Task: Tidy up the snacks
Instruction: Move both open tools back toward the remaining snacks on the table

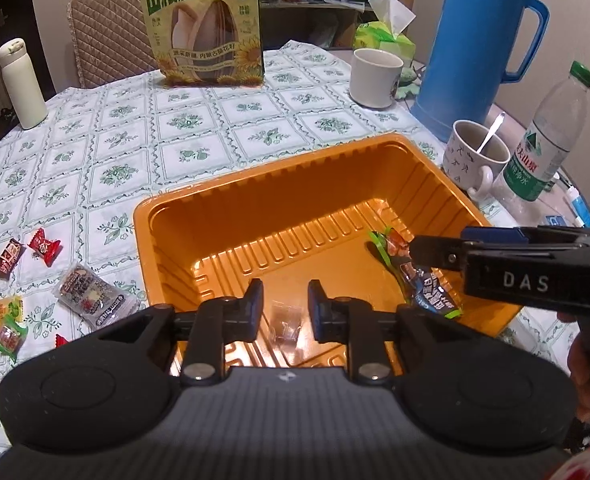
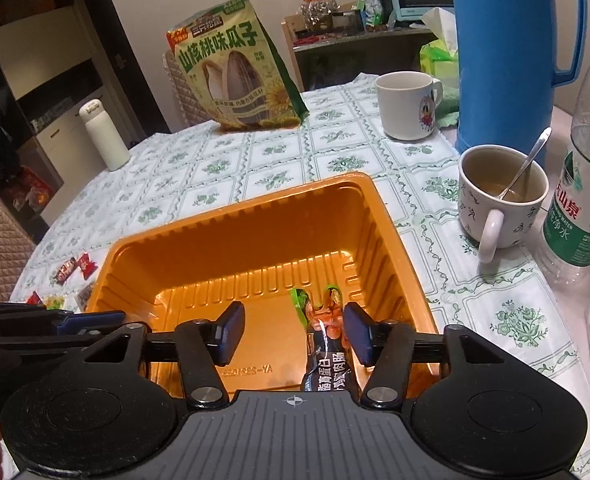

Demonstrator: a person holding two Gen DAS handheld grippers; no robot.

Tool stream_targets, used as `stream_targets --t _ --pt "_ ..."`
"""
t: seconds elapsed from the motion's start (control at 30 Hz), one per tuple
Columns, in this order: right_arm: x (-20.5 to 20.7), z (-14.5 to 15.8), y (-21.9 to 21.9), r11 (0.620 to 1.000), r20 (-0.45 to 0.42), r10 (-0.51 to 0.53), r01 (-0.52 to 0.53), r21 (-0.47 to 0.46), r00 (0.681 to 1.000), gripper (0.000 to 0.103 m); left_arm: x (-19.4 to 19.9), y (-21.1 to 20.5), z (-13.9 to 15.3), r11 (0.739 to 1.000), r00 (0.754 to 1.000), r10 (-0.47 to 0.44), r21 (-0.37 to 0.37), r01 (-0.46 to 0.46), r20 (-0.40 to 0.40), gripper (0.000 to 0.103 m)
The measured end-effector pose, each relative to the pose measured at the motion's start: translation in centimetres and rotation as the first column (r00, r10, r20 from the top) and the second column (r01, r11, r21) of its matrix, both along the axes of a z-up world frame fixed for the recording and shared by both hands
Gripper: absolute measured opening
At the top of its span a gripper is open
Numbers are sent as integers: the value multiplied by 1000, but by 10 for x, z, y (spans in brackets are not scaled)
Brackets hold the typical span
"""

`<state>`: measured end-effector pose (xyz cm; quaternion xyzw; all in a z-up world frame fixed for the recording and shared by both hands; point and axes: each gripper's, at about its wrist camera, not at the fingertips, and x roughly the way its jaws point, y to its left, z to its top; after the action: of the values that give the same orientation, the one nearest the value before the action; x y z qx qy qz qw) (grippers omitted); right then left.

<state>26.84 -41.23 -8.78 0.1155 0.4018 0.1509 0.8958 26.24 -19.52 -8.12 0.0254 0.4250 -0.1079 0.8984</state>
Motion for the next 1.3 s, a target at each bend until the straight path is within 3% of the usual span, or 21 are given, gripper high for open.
stream_targets --t 0.17,0.53,0.83,1.3 --pt "-8 3 -2 1000 9 -22 22 5 1000 65 -5 3 3 1000 1000 4 -9 -4 20 36" --pt "-28 16 -4 998 24 -49 48 38 998 68 -23 34 18 998 999 26 -60 -24 37 37" --pt "-52 32 4 996 43 -48 45 72 998 68 -54 83 36 993 996 74 -96 -68 58 37" --pt "-91 48 58 996 46 -8 4 88 999 68 -103 170 36 986 986 161 -59 -158 43 37"
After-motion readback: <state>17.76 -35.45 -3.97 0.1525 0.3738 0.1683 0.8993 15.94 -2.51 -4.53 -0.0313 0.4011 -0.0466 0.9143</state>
